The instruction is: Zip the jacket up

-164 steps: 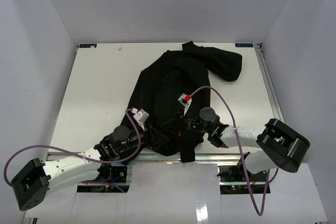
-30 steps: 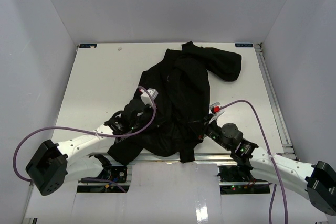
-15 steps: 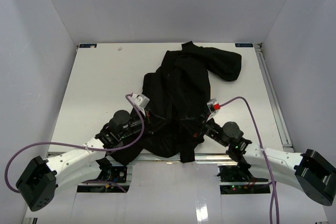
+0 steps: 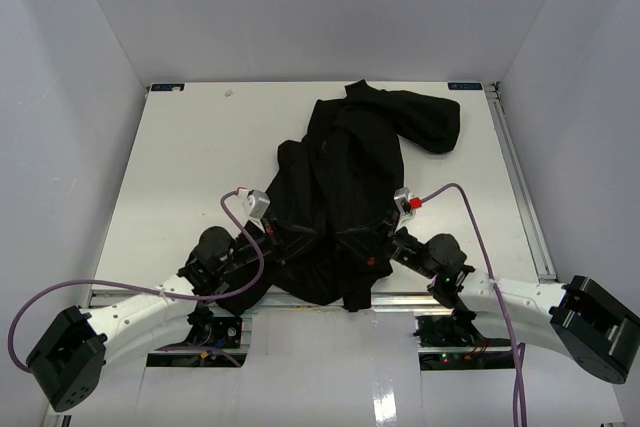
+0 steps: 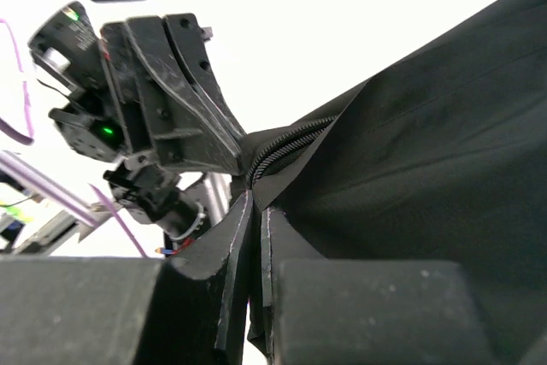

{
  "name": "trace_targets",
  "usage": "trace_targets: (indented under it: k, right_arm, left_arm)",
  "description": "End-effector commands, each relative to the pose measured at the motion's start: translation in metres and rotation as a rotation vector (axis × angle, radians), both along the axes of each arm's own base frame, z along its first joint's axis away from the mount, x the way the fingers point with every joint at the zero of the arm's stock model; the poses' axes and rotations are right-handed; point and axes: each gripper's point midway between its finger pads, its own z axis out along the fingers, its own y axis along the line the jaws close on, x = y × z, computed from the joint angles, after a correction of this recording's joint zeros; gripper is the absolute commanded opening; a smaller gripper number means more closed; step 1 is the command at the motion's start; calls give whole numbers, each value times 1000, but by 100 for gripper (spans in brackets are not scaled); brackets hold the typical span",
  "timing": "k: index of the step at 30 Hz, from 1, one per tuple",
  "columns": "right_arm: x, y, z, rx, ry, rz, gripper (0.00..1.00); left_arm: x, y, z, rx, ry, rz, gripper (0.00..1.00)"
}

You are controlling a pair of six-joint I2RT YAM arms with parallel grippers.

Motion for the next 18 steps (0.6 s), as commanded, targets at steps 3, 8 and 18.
trace_targets:
  k: [3,8,18]
  right_arm:
    - [-11,2,40,141,-27,66,8]
    - [-9,4,40,162,26,67,8]
    - [-16,15,55,251,39,160,8]
  left_arm:
    - [-23,7,32,-132,-124,-71,0]
    - [-27,11,37,-161,-148,-70,0]
    - [-28,12,33,-172,-146,-72,0]
